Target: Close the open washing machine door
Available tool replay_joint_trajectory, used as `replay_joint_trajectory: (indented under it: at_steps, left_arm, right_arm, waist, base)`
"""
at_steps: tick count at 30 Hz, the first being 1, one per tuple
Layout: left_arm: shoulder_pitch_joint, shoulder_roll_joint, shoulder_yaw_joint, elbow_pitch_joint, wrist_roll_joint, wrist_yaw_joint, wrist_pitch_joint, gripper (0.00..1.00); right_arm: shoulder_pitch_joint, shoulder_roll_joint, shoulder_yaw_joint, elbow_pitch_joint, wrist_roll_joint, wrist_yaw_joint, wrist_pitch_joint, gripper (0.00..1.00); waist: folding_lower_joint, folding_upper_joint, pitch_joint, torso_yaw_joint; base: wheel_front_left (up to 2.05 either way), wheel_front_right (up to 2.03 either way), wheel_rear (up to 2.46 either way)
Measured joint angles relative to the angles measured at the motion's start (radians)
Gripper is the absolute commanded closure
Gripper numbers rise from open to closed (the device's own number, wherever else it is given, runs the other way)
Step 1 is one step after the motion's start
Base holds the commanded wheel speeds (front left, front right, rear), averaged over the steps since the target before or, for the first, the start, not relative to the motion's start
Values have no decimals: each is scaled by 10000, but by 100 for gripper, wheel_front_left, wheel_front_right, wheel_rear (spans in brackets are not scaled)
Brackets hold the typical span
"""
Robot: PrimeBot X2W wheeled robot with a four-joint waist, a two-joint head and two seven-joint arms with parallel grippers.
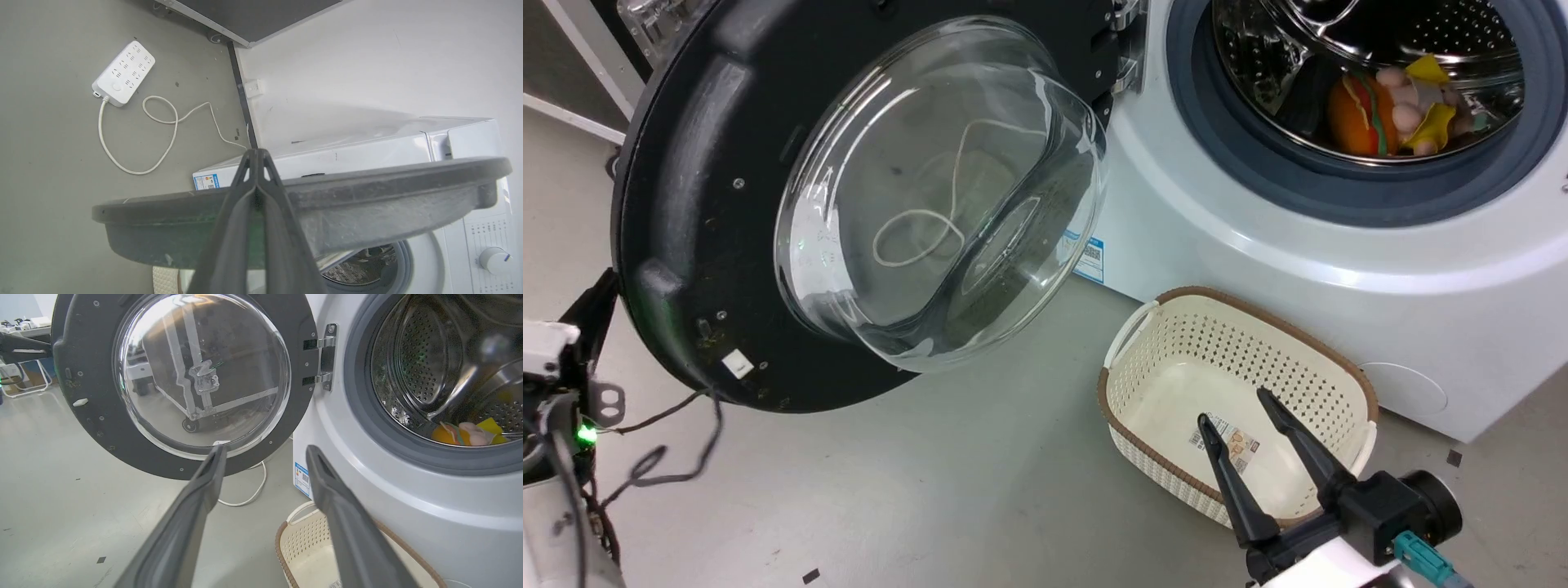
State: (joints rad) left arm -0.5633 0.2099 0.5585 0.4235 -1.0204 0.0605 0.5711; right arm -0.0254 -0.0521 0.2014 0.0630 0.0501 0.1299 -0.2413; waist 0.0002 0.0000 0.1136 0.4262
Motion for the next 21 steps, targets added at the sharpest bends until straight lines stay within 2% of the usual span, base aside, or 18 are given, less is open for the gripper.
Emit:
replay_joint_trajectory:
  at_steps: [5,8,15,21]
  left_arm:
    - [-6,65,286,25,-1275,-439,1599,100]
    - [210,-92,337,-259,-2134,-625,2805,100]
    - [1898,-1009,-117,-1862,-3032,-499,4777,100]
    - [3472,-1484,-1160,-3344,-3517,-238,5189,100]
  right_arm:
    - [1,2,84,100,-40,0,-82,0]
    - [0,2,77,146,-36,0,-157,0]
    - [12,6,-27,163,119,0,-159,0]
    - [24,10,-384,171,71,0,-161,0]
  waist:
    - [-1,0,9,-15]
    - [-2,0,-85,-54]
    - [-2,0,-490,-407]
    - [-3,0,-755,-1038]
  base:
    - [0,0,0]
    - [0,0,0]
    - [0,0,0]
    - [0,0,0]
